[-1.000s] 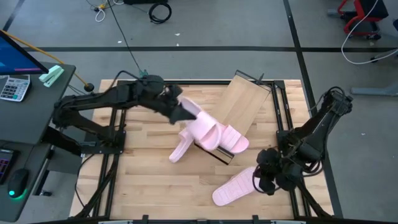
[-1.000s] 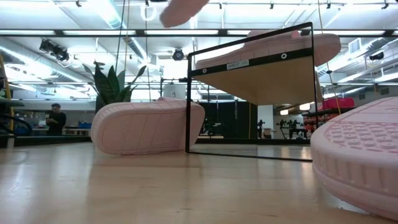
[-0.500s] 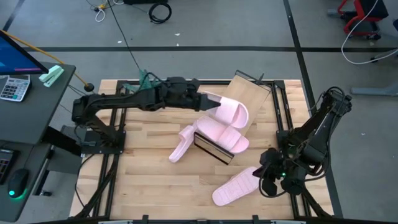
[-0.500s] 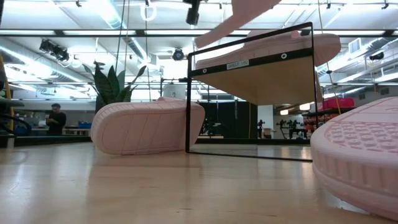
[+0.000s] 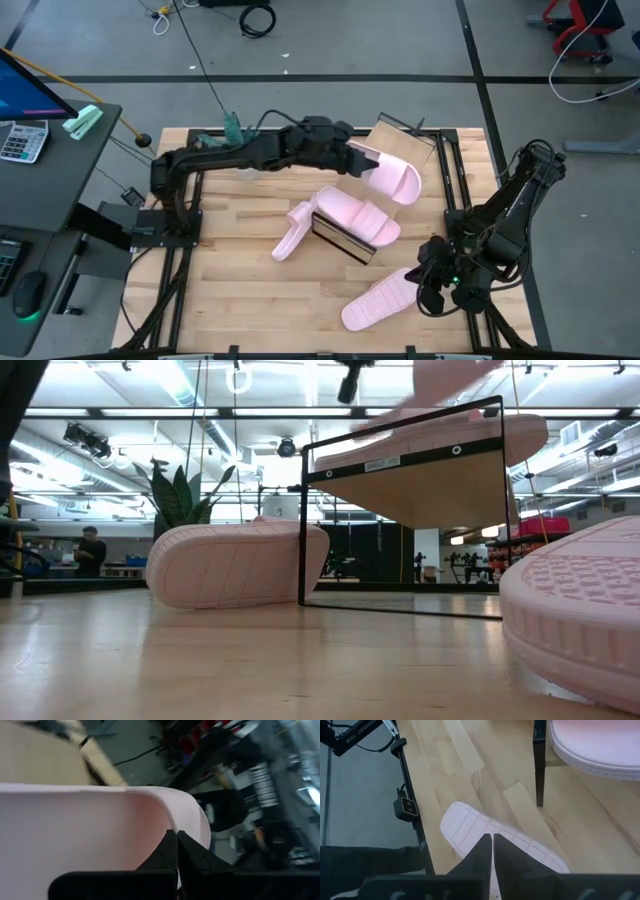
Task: Pick and place slides into the shelf
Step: Put the pink slide on the shelf
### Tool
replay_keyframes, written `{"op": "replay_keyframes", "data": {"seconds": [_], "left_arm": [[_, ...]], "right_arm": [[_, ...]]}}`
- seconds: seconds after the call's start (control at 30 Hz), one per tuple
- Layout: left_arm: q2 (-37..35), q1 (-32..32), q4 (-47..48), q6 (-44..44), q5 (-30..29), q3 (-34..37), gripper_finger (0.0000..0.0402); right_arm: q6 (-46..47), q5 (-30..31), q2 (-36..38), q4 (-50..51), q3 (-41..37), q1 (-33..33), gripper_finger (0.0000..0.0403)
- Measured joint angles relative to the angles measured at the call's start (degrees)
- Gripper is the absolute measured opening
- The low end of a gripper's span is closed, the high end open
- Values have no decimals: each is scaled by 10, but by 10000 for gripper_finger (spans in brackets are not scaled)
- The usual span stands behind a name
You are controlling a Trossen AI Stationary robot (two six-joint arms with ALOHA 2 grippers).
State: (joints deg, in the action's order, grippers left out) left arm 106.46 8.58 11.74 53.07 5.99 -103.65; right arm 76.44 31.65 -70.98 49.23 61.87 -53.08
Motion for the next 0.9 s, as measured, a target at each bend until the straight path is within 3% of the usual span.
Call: {"op": "replay_keyframes", "data": {"seconds": [0.27, 0.9], "left_arm": [[49, 0, 5, 17, 7, -1, 0], [50, 8, 6, 24, -4, -1, 0]], "right_arm": [[0, 5, 0, 0, 0, 0, 23], [0, 16, 0, 0, 0, 0, 20]]}}
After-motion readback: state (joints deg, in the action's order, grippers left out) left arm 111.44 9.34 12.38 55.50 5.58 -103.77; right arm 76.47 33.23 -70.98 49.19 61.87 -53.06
